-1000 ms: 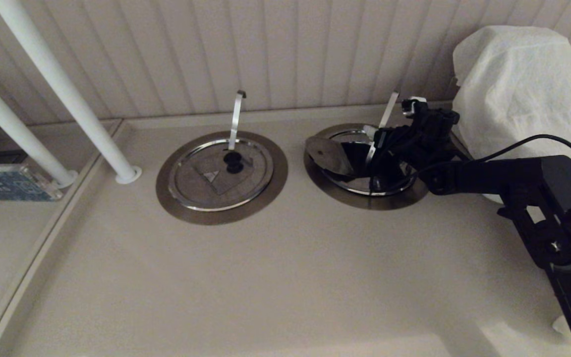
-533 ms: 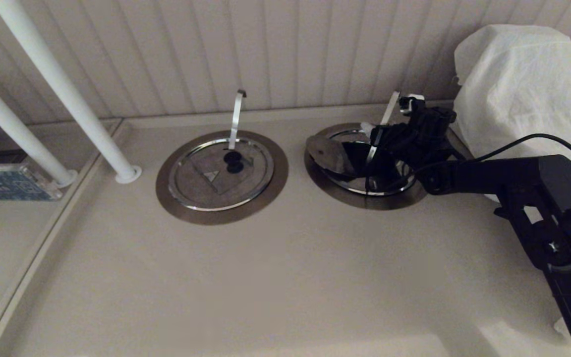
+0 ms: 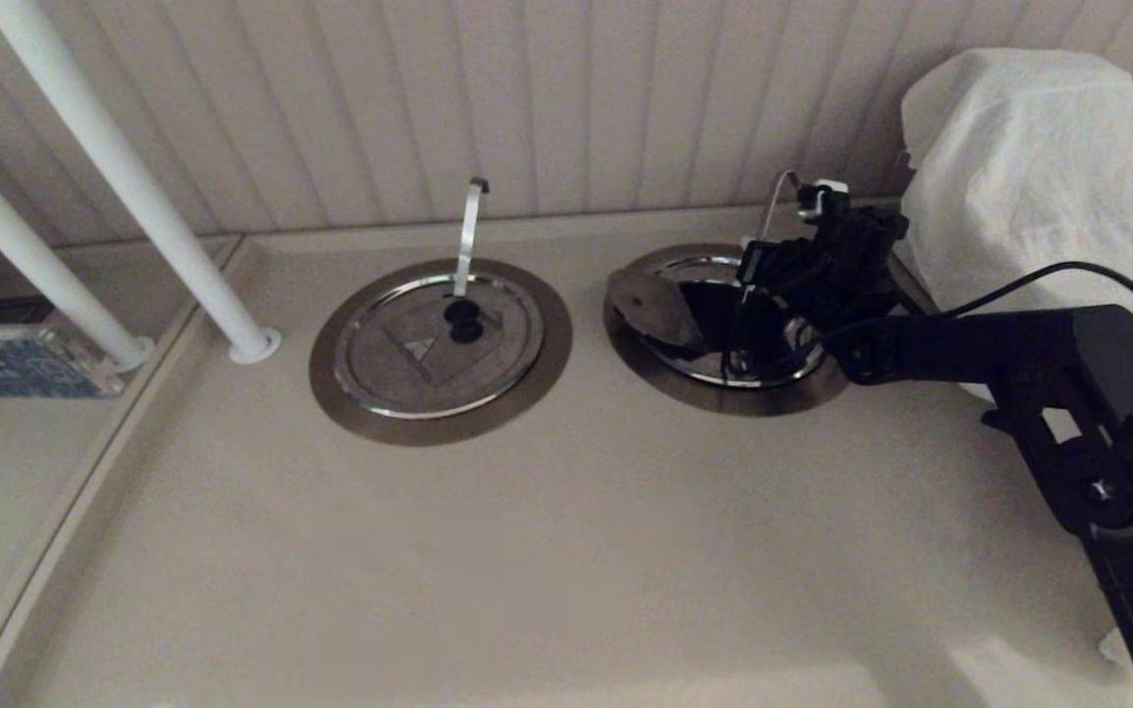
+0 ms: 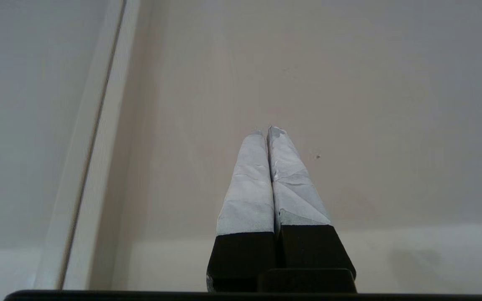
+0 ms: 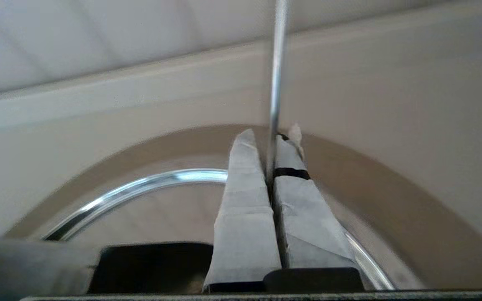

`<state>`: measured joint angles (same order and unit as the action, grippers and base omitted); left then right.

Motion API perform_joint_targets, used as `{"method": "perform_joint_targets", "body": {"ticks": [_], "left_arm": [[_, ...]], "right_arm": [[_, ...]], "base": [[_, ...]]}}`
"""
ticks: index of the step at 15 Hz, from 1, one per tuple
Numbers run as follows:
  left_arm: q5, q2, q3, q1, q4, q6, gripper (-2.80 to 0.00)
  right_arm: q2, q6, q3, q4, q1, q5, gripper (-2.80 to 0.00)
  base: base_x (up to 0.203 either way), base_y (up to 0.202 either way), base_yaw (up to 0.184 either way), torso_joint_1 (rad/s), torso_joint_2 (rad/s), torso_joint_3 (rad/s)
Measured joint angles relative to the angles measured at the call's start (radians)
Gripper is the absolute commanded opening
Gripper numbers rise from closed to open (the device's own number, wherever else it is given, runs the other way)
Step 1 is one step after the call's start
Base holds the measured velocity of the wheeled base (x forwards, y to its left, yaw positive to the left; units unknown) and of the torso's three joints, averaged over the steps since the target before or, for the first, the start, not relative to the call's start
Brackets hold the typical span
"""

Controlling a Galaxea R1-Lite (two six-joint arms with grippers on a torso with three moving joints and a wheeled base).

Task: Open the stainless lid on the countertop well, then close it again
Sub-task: Stir with a spoon

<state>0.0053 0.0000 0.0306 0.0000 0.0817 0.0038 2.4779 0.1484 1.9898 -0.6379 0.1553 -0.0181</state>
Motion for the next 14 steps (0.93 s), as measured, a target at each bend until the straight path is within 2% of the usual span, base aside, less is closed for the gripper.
{"method": "perform_joint_targets", "body": {"ticks": [6, 10, 14], "left_arm": [[0.0, 0.0, 0.0, 0.0, 0.001, 0.0, -2.8], [0.0, 0.0, 0.0, 0.0, 0.001, 0.001, -2.8], [0.0, 0.0, 0.0, 0.0, 0.0, 0.001, -2.8]], "right_arm": [[-0.014, 0.003, -0.006, 0.002, 0.003, 0.003, -2.8], [-0.084, 0.05, -0.056, 0.003, 0.026, 0.009, -2.8], [-0.156, 0.051, -0.111, 0.004, 0.03, 0.018, -2.8]], "base": [[0.0, 0.0, 0.0, 0.0, 0.0, 0.0], [0.0, 0.0, 0.0, 0.0, 0.0, 0.0], [0.0, 0.0, 0.0, 0.0, 0.0, 0.0]]}}
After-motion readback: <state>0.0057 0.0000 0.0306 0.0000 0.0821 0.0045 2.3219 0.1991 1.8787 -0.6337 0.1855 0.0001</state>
